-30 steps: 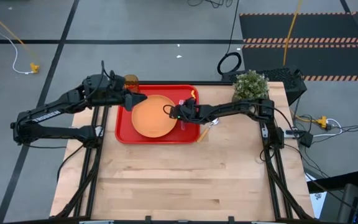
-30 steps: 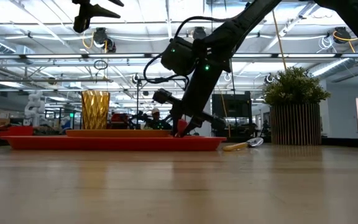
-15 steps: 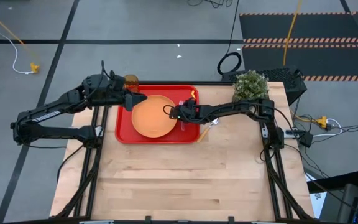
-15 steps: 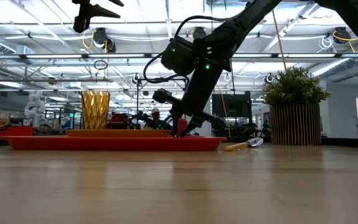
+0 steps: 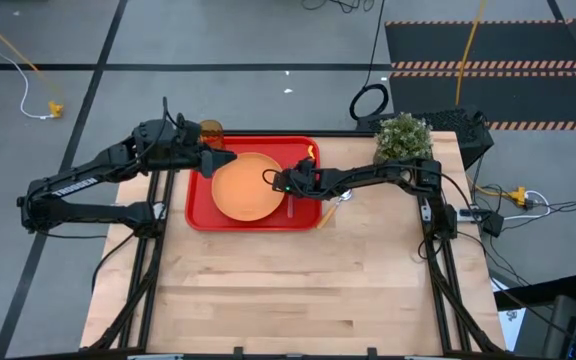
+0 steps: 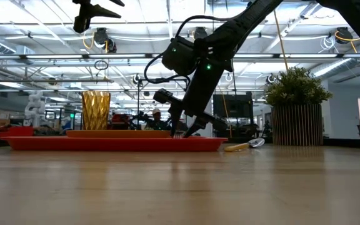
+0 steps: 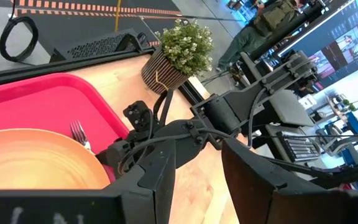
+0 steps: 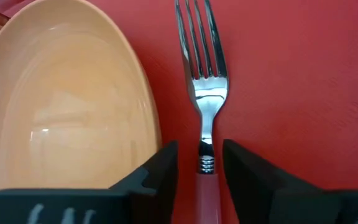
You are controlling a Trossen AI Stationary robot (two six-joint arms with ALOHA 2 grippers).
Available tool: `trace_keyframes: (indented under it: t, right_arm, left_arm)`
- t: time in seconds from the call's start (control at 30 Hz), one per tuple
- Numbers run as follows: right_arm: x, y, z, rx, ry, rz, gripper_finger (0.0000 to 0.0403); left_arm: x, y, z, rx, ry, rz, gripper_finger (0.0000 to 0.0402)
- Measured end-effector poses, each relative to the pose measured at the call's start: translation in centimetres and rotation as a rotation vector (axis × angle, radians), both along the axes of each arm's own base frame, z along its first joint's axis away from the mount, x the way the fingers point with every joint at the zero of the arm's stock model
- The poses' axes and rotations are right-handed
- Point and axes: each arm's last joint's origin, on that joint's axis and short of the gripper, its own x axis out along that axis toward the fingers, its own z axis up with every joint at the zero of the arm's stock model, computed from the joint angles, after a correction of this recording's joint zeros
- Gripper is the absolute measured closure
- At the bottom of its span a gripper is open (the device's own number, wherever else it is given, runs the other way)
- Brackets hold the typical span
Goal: Pick and place plate/cup/fork/spoon on tray
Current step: Put the yellow spoon on the red tray to the right of the pink fork
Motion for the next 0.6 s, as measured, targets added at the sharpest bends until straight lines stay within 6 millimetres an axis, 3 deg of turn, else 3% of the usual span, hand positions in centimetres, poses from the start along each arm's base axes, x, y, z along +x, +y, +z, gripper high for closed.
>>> trace_keyframes:
  t: [0.3, 0.6]
  right_arm:
    - [-0.1, -0.2, 0.4, -0.010, 0.011, 0.034, 0.0258]
    - [-1.7, -0.9, 4.6, -0.064, 0.045, 0.172, 0.0257]
  left_arm:
    - [0.0, 0.0, 0.0, -0.011, -0.003, -0.009, 0.0270]
    - [0.0, -0.2, 0.1, -0.042, -0.015, -0.038, 0.0270]
